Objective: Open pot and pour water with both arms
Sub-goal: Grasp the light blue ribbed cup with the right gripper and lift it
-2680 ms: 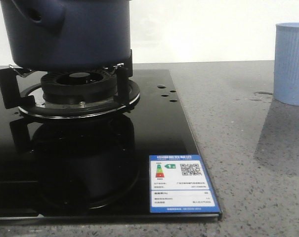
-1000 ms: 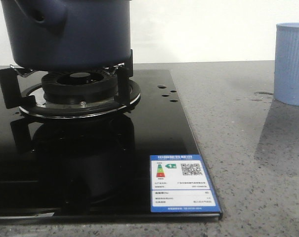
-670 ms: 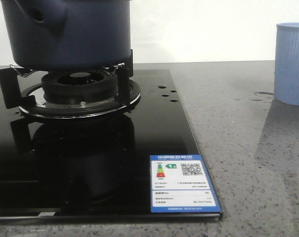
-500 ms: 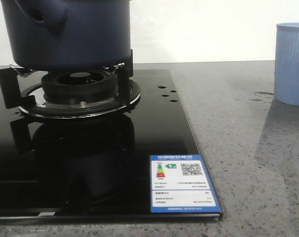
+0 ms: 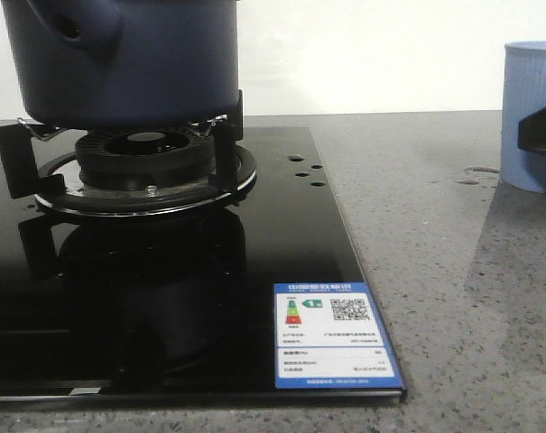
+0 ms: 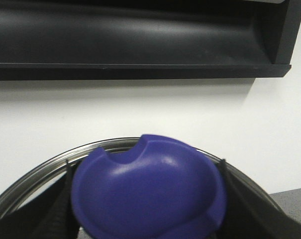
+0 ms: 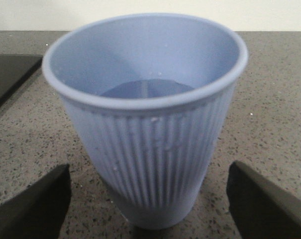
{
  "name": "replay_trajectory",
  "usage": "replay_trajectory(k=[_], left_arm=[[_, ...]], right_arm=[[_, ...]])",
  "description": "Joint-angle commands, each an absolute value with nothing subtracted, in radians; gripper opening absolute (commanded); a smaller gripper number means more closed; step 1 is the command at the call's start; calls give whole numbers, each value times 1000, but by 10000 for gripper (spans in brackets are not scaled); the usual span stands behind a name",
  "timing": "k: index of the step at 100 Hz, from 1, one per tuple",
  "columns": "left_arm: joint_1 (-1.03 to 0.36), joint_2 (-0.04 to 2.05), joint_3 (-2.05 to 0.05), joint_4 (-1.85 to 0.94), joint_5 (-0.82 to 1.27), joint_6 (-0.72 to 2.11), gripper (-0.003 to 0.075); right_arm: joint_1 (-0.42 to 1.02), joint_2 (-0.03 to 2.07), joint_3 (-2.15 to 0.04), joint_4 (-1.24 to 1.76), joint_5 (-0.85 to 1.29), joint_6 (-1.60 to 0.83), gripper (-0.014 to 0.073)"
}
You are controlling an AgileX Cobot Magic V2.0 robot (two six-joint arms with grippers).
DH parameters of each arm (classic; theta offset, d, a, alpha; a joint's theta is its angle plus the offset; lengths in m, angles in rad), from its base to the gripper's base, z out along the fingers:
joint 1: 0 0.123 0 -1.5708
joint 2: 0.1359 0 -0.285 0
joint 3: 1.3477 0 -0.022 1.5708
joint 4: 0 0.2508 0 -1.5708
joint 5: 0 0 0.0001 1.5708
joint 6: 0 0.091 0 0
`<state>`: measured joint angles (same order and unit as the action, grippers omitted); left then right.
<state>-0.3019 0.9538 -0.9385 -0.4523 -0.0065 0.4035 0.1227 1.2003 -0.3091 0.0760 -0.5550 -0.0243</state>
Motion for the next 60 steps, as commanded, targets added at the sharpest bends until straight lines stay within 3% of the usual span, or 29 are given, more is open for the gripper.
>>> replay_trajectory(k=[1, 49, 60], left_arm=[[-299, 933, -976, -449, -109, 401, 360], [-299, 933, -976, -449, -116, 401, 360], [-299, 933, -976, -449, -116, 401, 360]], right_arm=[[118, 1206, -351, 50, -649, -14, 577], [118, 1310, -396, 40, -731, -15, 575], [118, 1310, -396, 40, -745, -15, 505]])
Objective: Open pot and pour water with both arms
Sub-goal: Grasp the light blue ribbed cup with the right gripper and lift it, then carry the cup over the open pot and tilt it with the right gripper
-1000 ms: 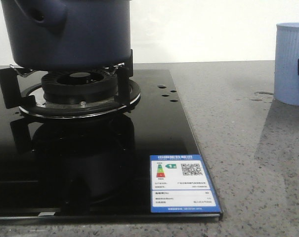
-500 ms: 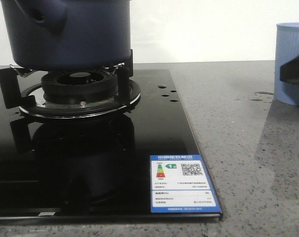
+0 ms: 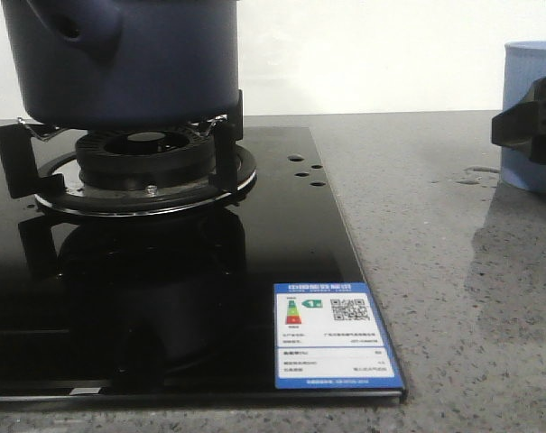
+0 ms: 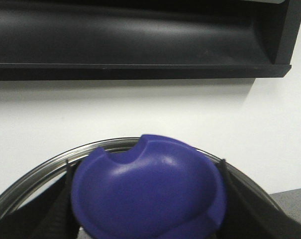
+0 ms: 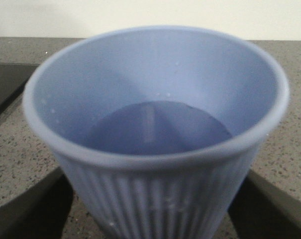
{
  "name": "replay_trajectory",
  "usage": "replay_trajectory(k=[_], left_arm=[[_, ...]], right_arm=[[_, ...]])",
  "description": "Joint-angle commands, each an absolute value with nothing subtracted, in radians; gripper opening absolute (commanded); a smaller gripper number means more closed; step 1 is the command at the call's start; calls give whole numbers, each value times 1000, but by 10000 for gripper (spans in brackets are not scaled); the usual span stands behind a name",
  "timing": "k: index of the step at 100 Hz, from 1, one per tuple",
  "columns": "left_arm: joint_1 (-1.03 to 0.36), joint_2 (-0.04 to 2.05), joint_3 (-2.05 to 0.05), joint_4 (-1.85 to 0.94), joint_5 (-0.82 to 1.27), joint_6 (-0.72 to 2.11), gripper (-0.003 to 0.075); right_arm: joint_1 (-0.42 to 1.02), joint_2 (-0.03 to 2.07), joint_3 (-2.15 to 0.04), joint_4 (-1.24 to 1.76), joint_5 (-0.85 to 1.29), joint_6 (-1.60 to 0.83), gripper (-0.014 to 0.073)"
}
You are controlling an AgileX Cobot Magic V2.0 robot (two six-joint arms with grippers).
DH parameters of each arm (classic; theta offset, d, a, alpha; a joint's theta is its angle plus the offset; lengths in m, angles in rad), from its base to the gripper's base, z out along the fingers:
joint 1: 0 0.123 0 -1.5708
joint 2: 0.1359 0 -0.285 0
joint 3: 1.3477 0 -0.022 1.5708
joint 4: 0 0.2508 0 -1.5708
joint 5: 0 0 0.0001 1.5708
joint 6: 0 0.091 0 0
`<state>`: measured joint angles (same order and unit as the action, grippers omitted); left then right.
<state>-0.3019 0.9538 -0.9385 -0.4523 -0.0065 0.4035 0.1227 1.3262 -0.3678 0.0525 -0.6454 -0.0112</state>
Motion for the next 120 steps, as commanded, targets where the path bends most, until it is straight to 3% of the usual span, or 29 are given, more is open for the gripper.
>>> replay_trajectory(k=[1, 20, 75, 120], left_arm=[[-299, 933, -976, -449, -116, 401, 360], [-299, 933, -976, -449, -117, 401, 360], [-299, 933, -976, -445, -117, 401, 360], [-299, 939, -976, -439, -118, 401, 360]], right_arm=[[118, 1310, -396, 40, -745, -15, 491], [118, 1310, -396, 42, -743, -15, 351], [118, 1227, -401, -94, -728, -15, 348], [194, 1090, -674, -123, -247, -15, 348]])
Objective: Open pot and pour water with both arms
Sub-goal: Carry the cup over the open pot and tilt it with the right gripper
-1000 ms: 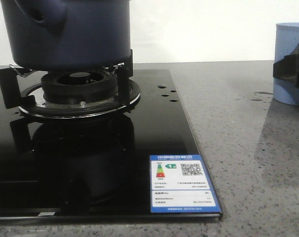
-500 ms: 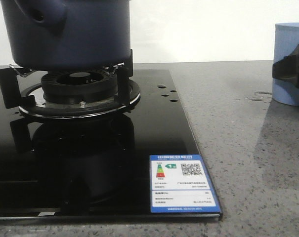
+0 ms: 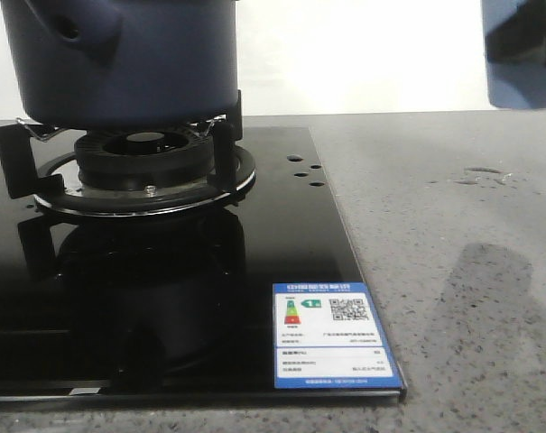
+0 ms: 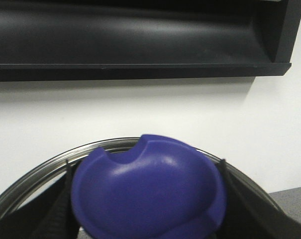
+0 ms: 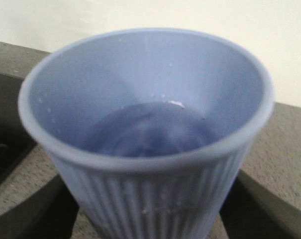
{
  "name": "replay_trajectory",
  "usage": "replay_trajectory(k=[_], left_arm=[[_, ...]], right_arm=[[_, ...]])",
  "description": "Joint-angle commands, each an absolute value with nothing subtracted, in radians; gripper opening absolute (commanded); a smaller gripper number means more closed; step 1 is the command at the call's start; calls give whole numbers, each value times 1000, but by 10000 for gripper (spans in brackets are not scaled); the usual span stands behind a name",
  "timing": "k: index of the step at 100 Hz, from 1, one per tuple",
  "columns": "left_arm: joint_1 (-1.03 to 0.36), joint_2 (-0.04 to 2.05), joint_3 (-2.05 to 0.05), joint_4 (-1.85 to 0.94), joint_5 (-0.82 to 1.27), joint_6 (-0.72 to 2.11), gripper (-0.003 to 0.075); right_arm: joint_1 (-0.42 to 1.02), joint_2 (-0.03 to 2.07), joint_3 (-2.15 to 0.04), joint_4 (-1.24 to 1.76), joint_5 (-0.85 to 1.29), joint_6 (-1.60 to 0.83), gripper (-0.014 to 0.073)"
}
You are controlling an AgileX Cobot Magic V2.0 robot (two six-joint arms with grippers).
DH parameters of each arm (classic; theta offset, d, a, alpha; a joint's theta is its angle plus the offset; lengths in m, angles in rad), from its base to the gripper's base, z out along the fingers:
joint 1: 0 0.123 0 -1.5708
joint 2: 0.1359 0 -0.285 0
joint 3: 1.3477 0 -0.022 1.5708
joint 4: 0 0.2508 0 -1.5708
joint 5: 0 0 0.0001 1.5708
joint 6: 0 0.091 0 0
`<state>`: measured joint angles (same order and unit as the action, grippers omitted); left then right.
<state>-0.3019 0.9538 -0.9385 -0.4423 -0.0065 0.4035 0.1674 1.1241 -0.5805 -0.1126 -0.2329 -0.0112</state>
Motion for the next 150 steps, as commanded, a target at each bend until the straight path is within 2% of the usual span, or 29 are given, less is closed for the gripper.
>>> replay_trajectory(k=[1, 38, 94, 118, 150], left_arm=[[-299, 939, -976, -439, -118, 401, 360], [-299, 939, -976, -437, -118, 401, 360], [-299, 939, -976, -435, -118, 401, 360], [-299, 939, -976, -435, -118, 401, 360], [-299, 939, -976, -435, -118, 401, 360]], right_arm=[[201, 1090, -686, -123, -230, -15, 348], [389, 1165, -976, -145, 34, -20, 348], [608, 1405, -1403, -449, 367, -37, 348], [704, 1488, -1510, -700, 490, -37, 348], [794, 1545, -1519, -1025, 554, -37, 348]])
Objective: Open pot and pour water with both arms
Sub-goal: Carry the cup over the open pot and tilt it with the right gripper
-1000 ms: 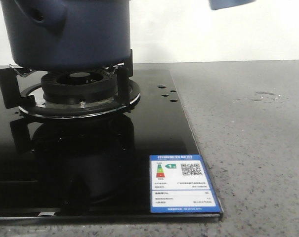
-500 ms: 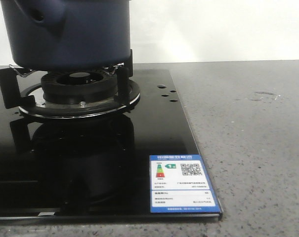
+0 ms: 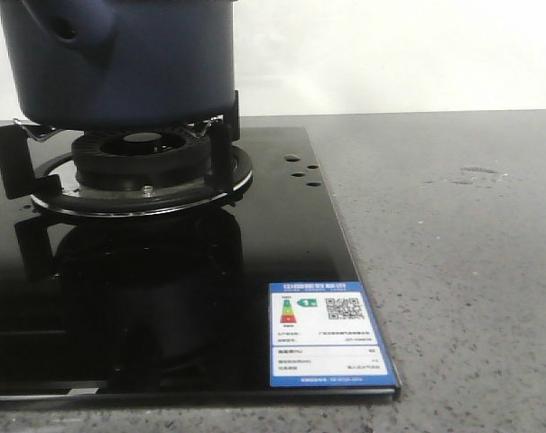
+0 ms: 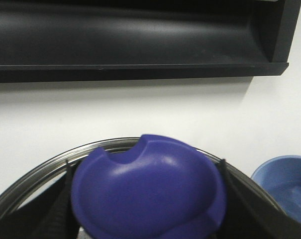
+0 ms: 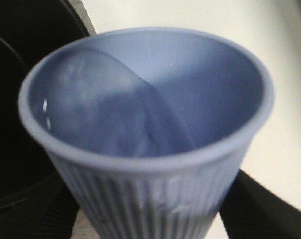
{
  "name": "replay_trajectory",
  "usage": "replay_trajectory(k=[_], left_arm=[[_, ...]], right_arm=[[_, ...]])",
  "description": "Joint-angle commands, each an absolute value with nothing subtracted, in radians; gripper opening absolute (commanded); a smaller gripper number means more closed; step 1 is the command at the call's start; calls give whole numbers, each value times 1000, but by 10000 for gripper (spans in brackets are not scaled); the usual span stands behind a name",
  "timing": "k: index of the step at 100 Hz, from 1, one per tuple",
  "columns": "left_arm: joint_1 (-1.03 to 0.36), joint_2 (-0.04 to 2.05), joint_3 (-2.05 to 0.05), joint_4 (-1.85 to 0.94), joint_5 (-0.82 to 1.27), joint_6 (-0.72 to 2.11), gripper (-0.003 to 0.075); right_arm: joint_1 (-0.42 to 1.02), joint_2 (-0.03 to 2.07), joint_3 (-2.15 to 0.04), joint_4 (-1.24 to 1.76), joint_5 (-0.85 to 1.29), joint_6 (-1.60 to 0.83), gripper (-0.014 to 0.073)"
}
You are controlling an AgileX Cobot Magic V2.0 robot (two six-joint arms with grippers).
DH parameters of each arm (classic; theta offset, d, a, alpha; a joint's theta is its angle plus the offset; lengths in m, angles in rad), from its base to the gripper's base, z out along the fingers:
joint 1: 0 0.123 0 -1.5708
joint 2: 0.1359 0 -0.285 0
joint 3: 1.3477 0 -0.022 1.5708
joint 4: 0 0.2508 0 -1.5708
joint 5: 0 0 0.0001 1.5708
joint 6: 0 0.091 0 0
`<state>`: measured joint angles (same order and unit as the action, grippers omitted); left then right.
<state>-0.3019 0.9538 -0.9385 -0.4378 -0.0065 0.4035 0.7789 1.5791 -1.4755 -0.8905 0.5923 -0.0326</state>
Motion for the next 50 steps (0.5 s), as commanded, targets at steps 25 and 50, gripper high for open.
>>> replay_trajectory(k=[25, 50], left_arm=[[-299, 939, -976, -435, -118, 401, 360], [-299, 939, -976, -435, -118, 401, 360]], right_arm=[[803, 1565, -1519, -1168, 556, -37, 348], [803, 1571, -1519, -1315, 541, -37, 348]])
